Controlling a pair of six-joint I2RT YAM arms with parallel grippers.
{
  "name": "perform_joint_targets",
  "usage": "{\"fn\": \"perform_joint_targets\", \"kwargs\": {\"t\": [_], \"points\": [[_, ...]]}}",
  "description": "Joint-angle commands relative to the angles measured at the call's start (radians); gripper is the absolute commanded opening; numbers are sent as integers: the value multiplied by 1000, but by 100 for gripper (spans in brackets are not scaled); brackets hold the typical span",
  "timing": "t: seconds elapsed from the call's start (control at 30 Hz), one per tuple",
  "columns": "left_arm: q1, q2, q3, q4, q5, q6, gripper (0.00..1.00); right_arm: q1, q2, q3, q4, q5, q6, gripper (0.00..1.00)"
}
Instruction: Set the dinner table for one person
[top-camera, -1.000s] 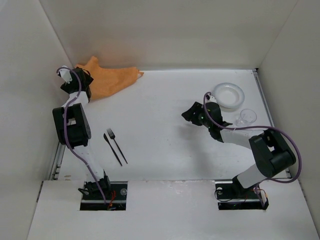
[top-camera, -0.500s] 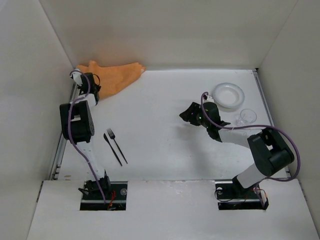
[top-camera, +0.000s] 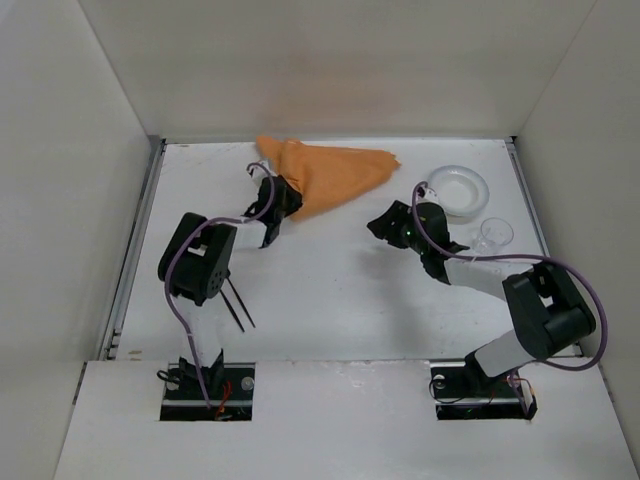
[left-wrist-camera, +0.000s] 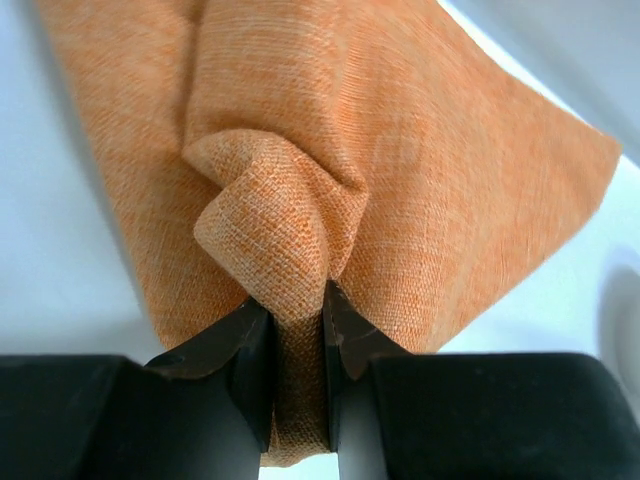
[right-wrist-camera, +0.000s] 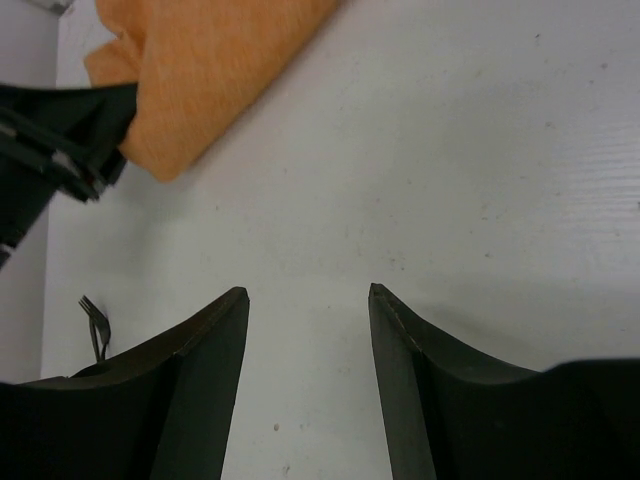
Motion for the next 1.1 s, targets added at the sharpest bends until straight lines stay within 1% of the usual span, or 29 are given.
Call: {"fn": "perform_joint_targets", "kwargs": {"t": [0.0,0.13,0.2,0.3,0.33,0.4,0.43,0.47,0.5,0.53,0.57,0.6,0.67,0.73,0.77,0.87,0.9,0.97,1.07], "points": [[-65,-113,-100,65,-50,-84,11,-22,-28,-4,49,16,-5,58],[-177,-193,-200,57,-205,-133,13,-33,-47,-12,47,28,-14,58],[-236,-241,-249,62,-277,-144,15,-40,-47,-13,46,30,-15,58],[-314,-307,-299,76,-349,-150,29,-45,-54,-16,41,31,-25,57],[-331,-328,-312,79,-360,-148,32,-45,-57,-16,41,33,-31,56],[-374,-394,-341,85,-372,-133,42,-47,-60,-15,35,34,-37,47],[-385,-426,-356,86,-377,-124,47,-41,-60,-9,30,30,-40,40],[-398,-471,-379,94,-388,-112,52,-40,-57,1,20,27,-51,27],[-408,-520,-407,106,-402,-96,56,-34,-53,14,6,25,-67,17],[-414,-567,-434,117,-411,-84,59,-19,-45,31,-14,28,-84,13],[-414,-607,-454,123,-414,-76,59,8,-35,51,-32,39,-101,11],[-409,-656,-480,126,-414,-67,60,28,-19,73,-49,56,-118,11],[-397,-741,-523,117,-417,-63,61,64,18,129,-94,105,-141,13],[-370,-816,-572,103,-423,-81,61,93,53,203,-155,151,-152,17],[-360,-836,-586,91,-428,-92,61,110,73,244,-187,169,-156,22],[-310,-899,-632,10,-428,-141,61,154,154,408,-276,223,-202,40],[-290,-922,-652,-21,-428,-159,61,166,194,474,-307,241,-231,43],[-256,-957,-700,-56,-420,-203,61,186,286,624,-391,289,-277,52],[-205,-997,-755,-67,-371,-219,62,208,435,870,-554,340,-324,65]]}}
